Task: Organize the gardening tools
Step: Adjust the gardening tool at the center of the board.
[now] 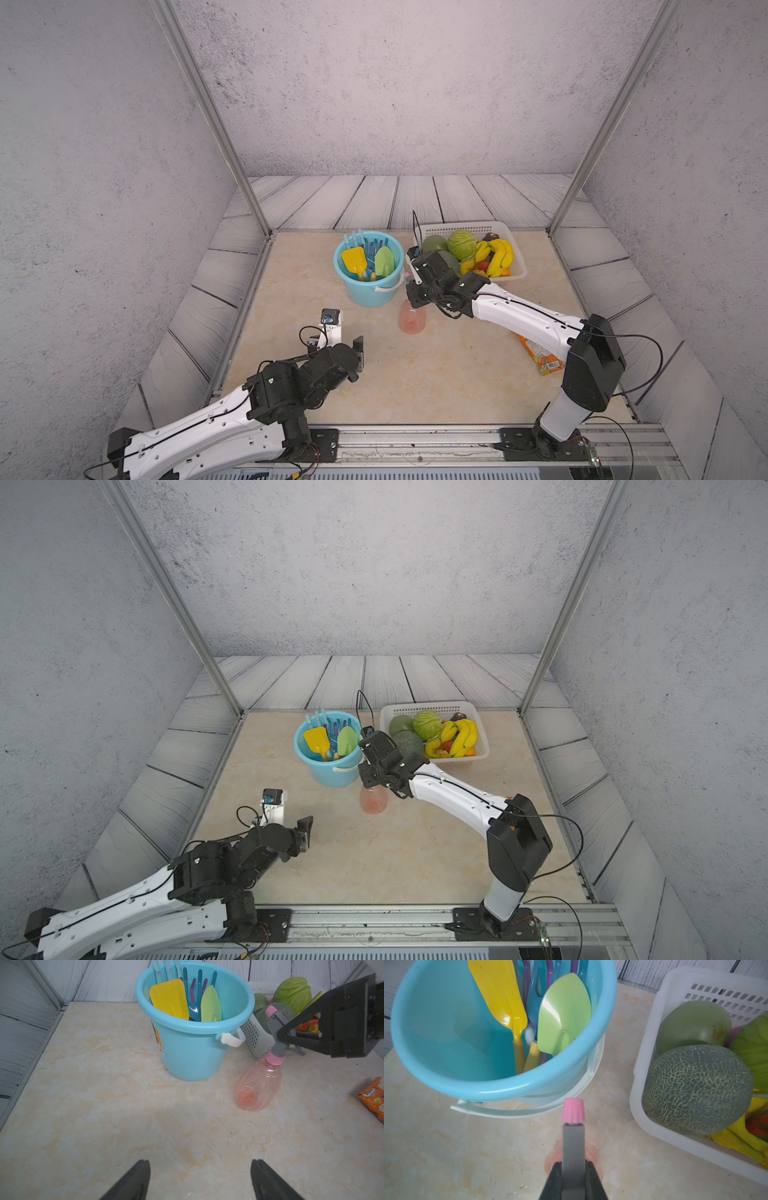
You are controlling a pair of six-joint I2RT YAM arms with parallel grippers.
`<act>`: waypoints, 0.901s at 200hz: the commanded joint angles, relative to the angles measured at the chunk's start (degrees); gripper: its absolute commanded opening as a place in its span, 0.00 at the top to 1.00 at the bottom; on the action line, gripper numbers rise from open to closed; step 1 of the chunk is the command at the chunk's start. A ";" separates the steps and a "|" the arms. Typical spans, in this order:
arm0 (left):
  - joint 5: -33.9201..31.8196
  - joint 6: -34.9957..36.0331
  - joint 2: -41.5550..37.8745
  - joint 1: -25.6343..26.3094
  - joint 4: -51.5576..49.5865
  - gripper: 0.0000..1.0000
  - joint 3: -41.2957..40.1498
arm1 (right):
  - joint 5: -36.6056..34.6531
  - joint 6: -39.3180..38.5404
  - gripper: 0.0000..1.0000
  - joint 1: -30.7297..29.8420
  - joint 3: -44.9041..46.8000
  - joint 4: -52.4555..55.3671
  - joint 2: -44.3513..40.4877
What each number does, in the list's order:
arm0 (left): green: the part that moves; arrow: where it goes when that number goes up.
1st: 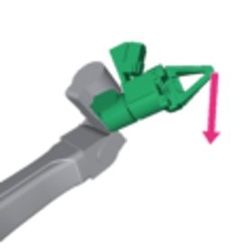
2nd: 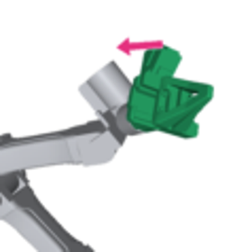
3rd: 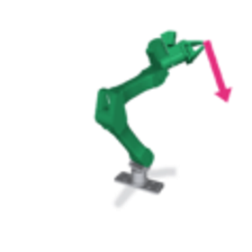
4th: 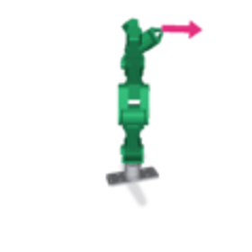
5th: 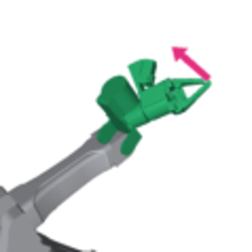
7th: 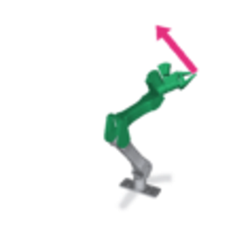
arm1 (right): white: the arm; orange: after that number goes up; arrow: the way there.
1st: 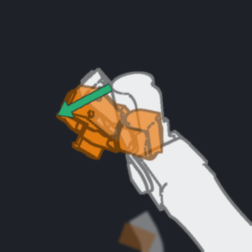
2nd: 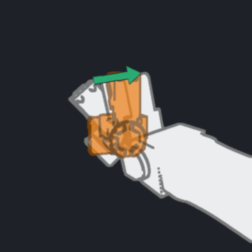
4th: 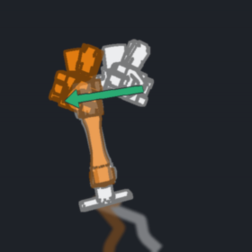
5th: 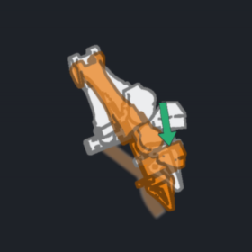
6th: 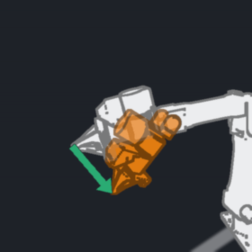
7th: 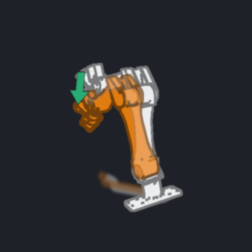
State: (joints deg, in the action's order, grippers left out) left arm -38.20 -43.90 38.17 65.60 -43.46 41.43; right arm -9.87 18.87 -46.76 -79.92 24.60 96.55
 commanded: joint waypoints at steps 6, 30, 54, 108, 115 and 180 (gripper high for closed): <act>-1.26 -0.05 -0.07 -0.63 -1.10 0.17 0.16 | -1.97 -0.66 0.97 -0.67 1.03 -1.61 0.84; -1.09 -0.02 0.90 -1.07 -0.77 0.15 0.57 | -2.06 -0.39 0.74 -0.87 1.65 -1.06 -0.36; 0.16 0.51 2.37 -1.83 0.22 0.13 1.02 | -2.36 -0.68 0.60 -0.87 1.72 -0.11 -2.30; 6.67 1.27 6.77 -6.85 1.47 0.05 3.79 | -6.51 -1.19 0.44 -0.80 -0.02 2.29 -8.62; 8.14 1.68 7.55 -8.12 1.37 0.00 4.52 | -7.15 -1.61 0.38 -0.79 0.64 1.79 -10.09; 14.64 9.20 16.01 -21.01 -0.16 0.01 15.29 | -10.37 -1.61 0.01 7.81 6.37 3.34 -22.85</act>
State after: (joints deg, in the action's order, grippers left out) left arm -25.30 -39.24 51.88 48.69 -42.74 52.18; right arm -17.89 16.78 -43.75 -76.64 25.98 78.37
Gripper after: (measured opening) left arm 0.992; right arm 0.991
